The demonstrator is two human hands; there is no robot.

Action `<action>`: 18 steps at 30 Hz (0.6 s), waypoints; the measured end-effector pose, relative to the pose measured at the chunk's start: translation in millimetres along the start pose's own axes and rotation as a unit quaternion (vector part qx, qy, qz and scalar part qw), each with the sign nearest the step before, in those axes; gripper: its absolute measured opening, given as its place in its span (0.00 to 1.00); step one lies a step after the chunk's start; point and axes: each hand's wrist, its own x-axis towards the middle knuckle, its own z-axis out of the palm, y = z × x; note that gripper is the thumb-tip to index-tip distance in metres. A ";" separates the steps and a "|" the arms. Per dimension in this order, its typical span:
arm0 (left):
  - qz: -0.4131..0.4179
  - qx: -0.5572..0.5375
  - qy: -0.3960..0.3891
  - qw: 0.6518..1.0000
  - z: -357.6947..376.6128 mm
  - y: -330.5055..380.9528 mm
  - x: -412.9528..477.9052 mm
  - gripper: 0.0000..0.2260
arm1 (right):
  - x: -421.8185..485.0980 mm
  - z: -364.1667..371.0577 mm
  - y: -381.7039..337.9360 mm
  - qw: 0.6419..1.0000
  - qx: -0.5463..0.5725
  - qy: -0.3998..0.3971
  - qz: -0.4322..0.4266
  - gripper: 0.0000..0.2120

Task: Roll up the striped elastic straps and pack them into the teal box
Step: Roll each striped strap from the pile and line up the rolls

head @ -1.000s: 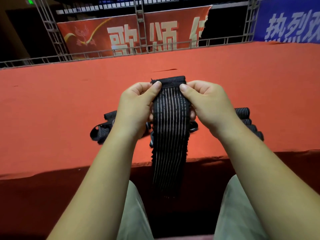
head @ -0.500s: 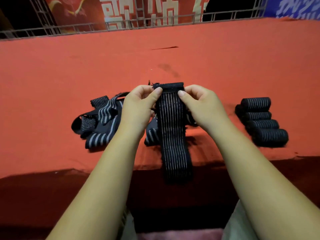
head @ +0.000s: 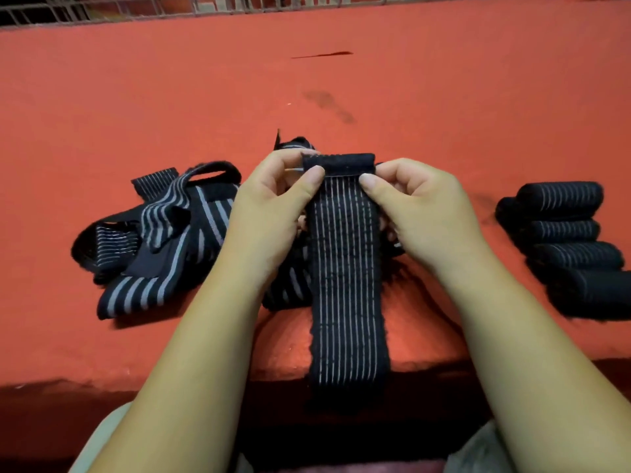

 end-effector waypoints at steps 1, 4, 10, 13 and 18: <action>0.011 -0.001 -0.007 1.000 -0.4 0.9 1.0 0.06 | 1.0 -0.4 0.6 1.000 0.006 -0.003 0.002 0.06; 0.029 -0.008 -0.022 0.999 0.7 2.1 1.5 0.07 | 1.5 -0.4 3.0 0.999 0.048 -0.006 0.013 0.04; 0.040 -0.009 -0.047 0.998 1.2 3.7 -6.4 0.09 | -6.3 -0.2 0.4 0.995 0.091 -0.026 -0.021 0.13; 0.053 0.011 -0.059 0.997 -2.1 5.9 -10.9 0.10 | -9.8 -0.5 -2.6 0.994 0.111 -0.014 -0.020 0.12; 0.087 0.062 -0.110 0.988 -5.0 14.6 -16.7 0.08 | -14.3 -0.5 -6.8 0.989 0.147 0.009 -0.002 0.12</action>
